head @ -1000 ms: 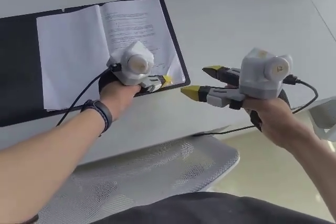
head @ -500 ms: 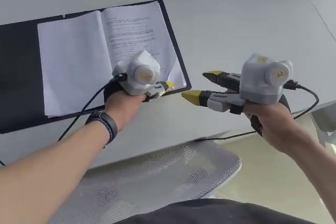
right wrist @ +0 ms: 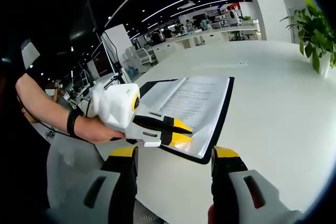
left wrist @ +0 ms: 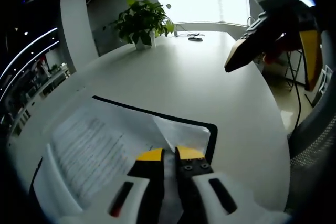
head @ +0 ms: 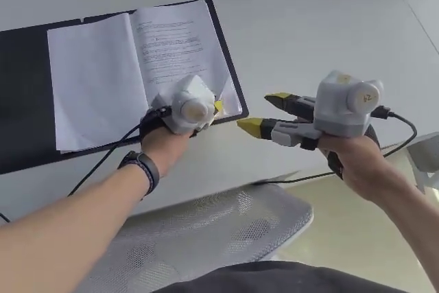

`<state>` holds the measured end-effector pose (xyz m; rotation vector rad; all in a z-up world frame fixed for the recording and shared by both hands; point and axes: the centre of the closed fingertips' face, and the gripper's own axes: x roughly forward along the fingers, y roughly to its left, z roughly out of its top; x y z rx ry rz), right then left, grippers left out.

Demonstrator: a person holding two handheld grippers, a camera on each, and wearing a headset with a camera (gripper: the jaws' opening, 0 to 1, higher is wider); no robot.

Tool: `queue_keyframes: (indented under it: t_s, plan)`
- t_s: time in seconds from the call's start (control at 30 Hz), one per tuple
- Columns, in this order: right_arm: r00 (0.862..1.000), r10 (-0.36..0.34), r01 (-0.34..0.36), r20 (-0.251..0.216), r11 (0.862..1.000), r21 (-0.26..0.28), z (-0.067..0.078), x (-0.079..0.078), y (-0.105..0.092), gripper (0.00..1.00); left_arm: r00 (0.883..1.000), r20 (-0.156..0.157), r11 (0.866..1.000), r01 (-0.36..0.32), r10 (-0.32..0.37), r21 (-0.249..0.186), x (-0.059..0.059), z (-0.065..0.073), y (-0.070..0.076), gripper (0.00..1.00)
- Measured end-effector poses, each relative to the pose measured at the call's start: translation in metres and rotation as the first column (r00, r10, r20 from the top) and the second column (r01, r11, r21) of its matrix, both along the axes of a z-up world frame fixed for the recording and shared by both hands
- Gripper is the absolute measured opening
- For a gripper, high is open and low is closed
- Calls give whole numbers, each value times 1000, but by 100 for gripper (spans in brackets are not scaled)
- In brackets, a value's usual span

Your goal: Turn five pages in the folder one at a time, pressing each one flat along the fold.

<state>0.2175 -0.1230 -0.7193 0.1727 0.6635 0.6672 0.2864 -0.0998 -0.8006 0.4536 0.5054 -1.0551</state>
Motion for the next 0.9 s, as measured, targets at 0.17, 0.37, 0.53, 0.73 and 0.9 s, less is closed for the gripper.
queue_keyframes:
  t_s: [0.17, 0.37, 0.53, 0.73, 0.9]
  plan:
    - [1000, 3, -3, -1, 1000, 3, -1, 1, 3, 55, 1000, 19, 1000, -21, 21, 6, 2, -5, -3, 1]
    - [1000, 1, -1, 3, 1000, 6, 0, 3, 2, 55, 999, 37, 999, -35, 34, 28, 4, -6, -2, 0]
    - [1000, 7, -7, 1, 1000, 13, -2, 9, 3, 54, 998, -9, 998, -63, 63, -9, 6, -7, -2, 0]
    - [1000, -28, 28, -4, 996, 80, -6, 39, 4, 51, 998, -24, 998, -56, 55, -19, 4, -6, -1, 0]
    - [998, -49, 52, -25, 991, 126, -12, 64, 7, 46, 998, -28, 998, -54, 53, -24, 4, -6, -2, 0]
